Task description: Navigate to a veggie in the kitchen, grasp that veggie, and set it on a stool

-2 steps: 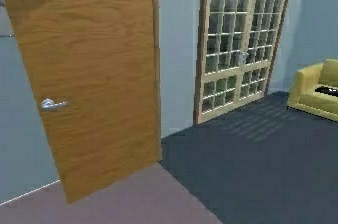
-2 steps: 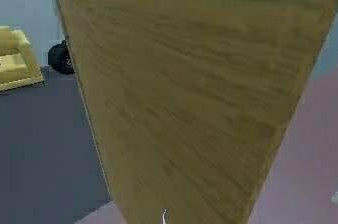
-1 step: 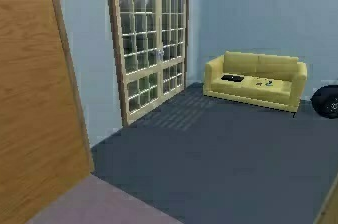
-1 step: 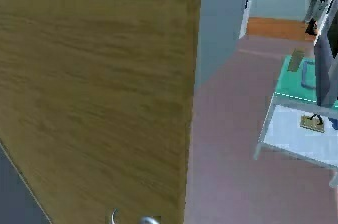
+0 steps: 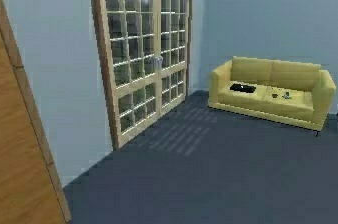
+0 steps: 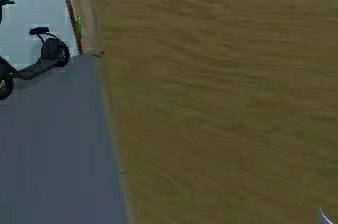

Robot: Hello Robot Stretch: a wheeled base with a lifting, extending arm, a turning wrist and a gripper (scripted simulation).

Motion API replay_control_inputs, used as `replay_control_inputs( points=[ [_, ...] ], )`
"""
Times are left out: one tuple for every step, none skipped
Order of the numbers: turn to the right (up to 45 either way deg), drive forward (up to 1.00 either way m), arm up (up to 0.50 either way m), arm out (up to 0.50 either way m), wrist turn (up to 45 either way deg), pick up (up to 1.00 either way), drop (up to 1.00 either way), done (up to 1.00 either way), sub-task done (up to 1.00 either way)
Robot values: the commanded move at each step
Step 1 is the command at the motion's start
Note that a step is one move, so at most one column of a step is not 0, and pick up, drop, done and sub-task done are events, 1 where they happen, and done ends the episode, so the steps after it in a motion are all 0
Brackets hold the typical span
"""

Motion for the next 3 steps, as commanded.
replay_control_inputs(
  points=[
    [45.0,0.0,0.0,0.0,0.0,0.0,0.0,0.0,0.0],
    [3.0,0.0,0.0,0.0,0.0,0.0,0.0,0.0,0.0],
    [0.0,1.0,0.0,0.0,0.0,0.0,0.0,0.0,0.0]
  ],
)
